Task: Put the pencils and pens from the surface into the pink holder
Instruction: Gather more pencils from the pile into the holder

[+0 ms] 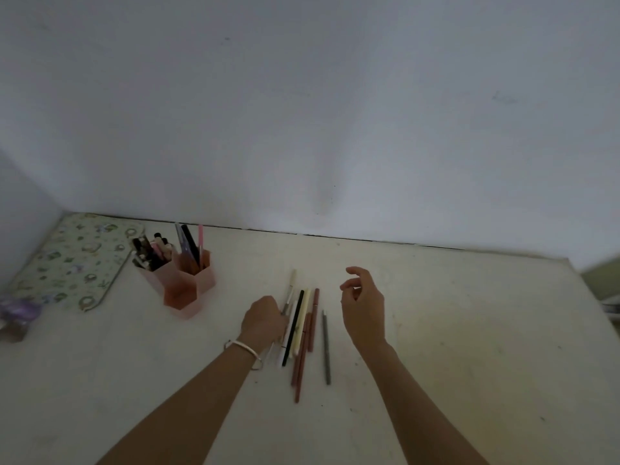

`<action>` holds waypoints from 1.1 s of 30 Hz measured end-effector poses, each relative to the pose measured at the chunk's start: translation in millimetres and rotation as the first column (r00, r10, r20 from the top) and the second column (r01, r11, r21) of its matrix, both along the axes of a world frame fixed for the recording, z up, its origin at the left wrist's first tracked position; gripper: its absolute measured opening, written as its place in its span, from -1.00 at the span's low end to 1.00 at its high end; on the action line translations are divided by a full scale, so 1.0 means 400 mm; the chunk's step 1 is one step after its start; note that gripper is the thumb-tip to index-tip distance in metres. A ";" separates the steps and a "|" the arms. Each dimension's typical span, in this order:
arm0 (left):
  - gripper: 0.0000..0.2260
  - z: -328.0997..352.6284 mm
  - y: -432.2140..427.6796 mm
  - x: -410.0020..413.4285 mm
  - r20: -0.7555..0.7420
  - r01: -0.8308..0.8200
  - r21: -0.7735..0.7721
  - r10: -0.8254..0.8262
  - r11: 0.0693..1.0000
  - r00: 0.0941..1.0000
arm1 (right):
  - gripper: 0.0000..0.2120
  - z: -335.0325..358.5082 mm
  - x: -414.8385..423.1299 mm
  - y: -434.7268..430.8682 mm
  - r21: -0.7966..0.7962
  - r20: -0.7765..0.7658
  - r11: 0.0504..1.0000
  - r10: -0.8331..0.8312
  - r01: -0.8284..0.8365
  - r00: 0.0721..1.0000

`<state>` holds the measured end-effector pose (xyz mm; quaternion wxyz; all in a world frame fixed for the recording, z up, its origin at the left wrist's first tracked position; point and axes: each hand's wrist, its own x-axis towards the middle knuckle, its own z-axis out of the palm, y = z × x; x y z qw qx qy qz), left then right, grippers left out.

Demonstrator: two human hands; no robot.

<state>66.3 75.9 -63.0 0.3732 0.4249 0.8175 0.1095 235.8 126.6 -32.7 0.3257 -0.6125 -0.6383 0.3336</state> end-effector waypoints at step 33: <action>-0.37 0.249 -0.083 -0.325 -0.509 0.109 0.702 0.388 0.704 0.768 | -0.51 0.227 -0.287 0.021 0.169 -0.256 0.982 0.128 -0.085 0.958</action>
